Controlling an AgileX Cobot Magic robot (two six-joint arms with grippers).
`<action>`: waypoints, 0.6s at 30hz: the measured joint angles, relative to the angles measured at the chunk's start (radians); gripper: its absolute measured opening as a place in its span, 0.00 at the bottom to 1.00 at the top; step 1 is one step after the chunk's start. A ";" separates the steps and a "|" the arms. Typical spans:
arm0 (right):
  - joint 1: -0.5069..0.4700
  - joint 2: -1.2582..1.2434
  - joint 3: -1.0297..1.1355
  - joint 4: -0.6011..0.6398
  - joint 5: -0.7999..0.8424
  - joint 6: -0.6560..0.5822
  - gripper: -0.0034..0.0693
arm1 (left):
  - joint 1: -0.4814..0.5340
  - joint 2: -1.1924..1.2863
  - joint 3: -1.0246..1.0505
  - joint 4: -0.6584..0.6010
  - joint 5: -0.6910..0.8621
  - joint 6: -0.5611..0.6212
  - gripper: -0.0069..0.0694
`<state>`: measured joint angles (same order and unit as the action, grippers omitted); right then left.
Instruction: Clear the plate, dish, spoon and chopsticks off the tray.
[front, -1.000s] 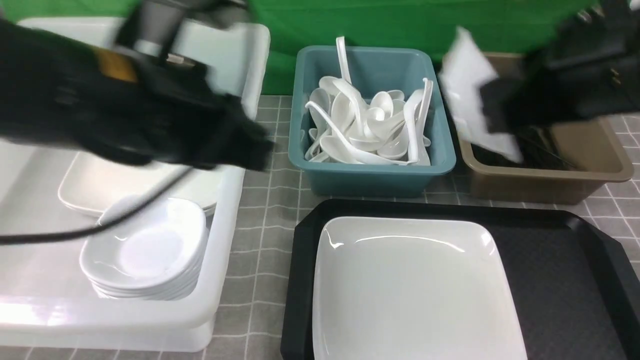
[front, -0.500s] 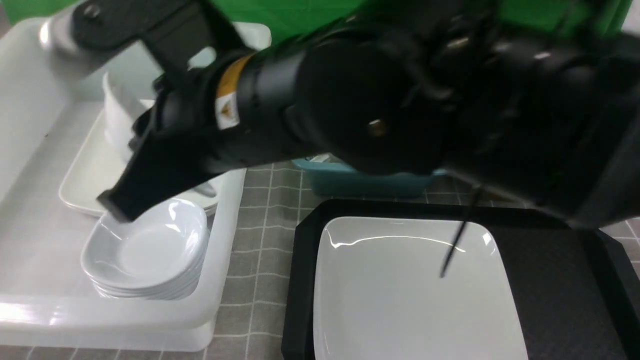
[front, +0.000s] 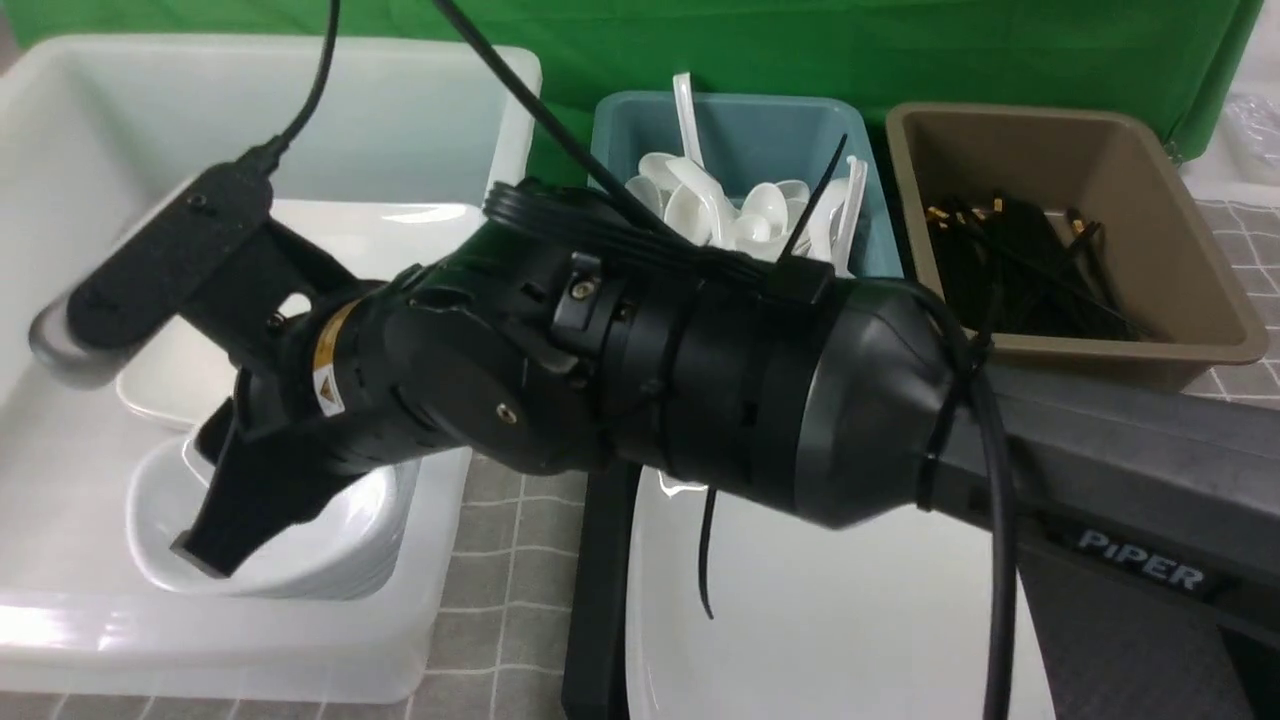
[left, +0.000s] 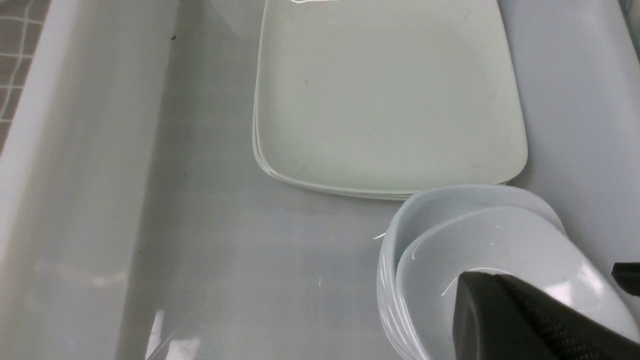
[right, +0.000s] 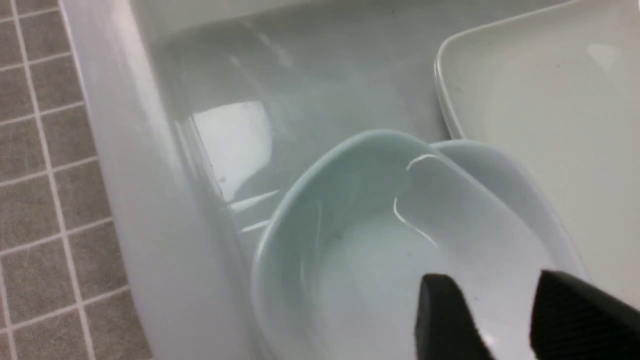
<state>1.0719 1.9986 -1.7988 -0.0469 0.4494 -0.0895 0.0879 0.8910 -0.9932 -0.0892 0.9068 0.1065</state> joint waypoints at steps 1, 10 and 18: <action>0.003 -0.005 -0.006 0.000 0.008 0.001 0.61 | 0.000 0.000 0.000 0.000 -0.006 0.000 0.09; -0.053 -0.199 -0.074 -0.159 0.349 0.080 0.48 | -0.023 0.000 0.000 -0.129 -0.016 0.077 0.09; -0.422 -0.377 -0.062 -0.250 0.695 0.135 0.07 | -0.298 0.020 0.020 -0.334 -0.019 0.242 0.09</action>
<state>0.6503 1.6216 -1.8606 -0.2974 1.1448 0.0457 -0.2096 0.9111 -0.9734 -0.4233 0.8873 0.3485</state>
